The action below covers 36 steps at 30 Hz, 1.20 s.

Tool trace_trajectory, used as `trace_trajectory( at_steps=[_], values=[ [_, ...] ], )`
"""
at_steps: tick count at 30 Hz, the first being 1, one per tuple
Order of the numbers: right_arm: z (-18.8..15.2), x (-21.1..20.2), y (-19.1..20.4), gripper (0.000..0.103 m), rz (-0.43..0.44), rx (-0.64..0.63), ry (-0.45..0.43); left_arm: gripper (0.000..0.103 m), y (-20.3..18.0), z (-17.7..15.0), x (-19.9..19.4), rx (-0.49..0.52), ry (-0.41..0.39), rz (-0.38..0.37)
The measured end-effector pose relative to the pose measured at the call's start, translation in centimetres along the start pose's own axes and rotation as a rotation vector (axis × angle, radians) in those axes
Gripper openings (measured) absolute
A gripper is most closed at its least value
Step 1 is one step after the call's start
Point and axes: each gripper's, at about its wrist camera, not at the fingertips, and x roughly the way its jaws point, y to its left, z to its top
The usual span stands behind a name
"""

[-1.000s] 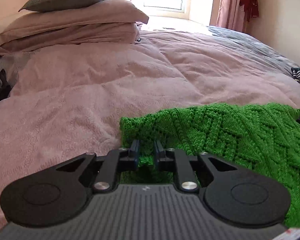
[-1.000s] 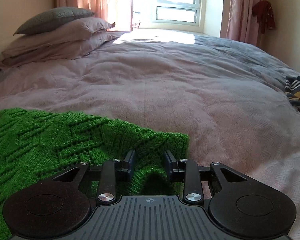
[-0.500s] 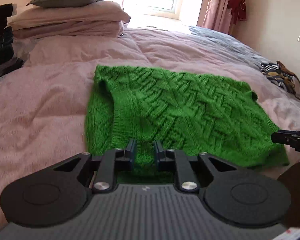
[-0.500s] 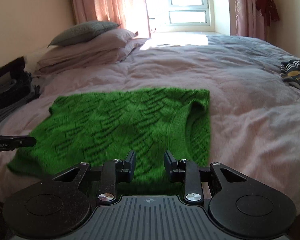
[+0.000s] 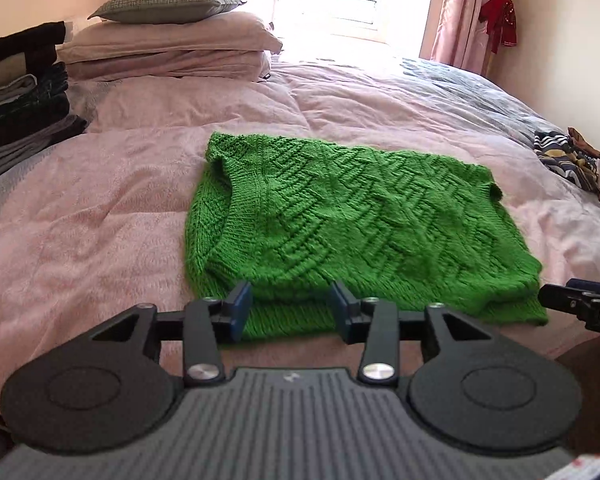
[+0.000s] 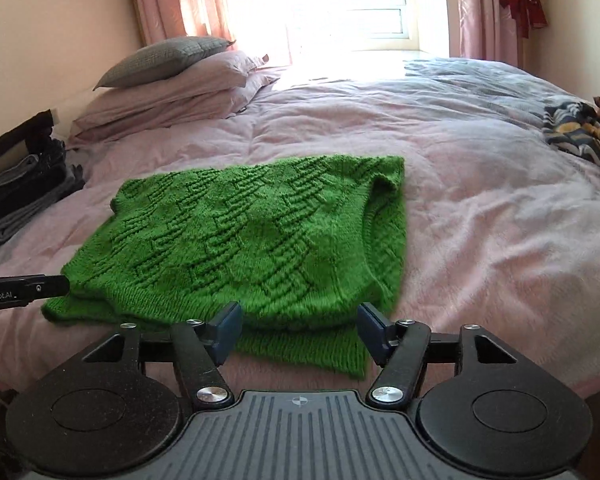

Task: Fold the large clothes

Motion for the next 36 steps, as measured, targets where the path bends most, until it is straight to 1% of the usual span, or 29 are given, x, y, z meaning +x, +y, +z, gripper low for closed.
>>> trace_trajectory(
  at_steps=[5, 9, 14, 17, 23, 27, 36],
  values=[
    [-0.8, -2.9, 0.7, 0.061, -0.004, -0.023, -0.025, 0.047, -1.6, -0.9, -3.0, 0.035, -0.008, 0.024],
    [-1.0, -5.0, 1.3, 0.061, 0.0, -0.03, -0.056, 0.052, -2.4, -1.4, -5.2, 0.058, -0.021, 0.027],
    [-1.3, -6.8, 1.9, 0.061, 0.015, -0.027, -0.084, 0.054, -2.8, -2.0, -7.3, 0.066, -0.04, 0.029],
    [-1.5, -7.2, 2.3, 0.061, 0.015, -0.034, -0.082, 0.056, -2.9, -2.4, -7.8, 0.067, -0.041, 0.033],
    [-1.7, -7.1, 2.8, 0.061, 0.025, -0.044, -0.074, 0.059, -3.0, -2.9, -7.7, 0.069, -0.02, 0.024],
    [-1.5, -6.4, 2.7, 0.061, 0.027, -0.04, -0.054, 0.059, -3.1, -2.8, -7.0, 0.066, -0.002, 0.023],
    [-1.0, -3.8, 1.5, 0.061, 0.028, -0.022, -0.003, 0.06, -3.3, -2.5, -3.7, 0.058, 0.071, 0.041]
  ],
)
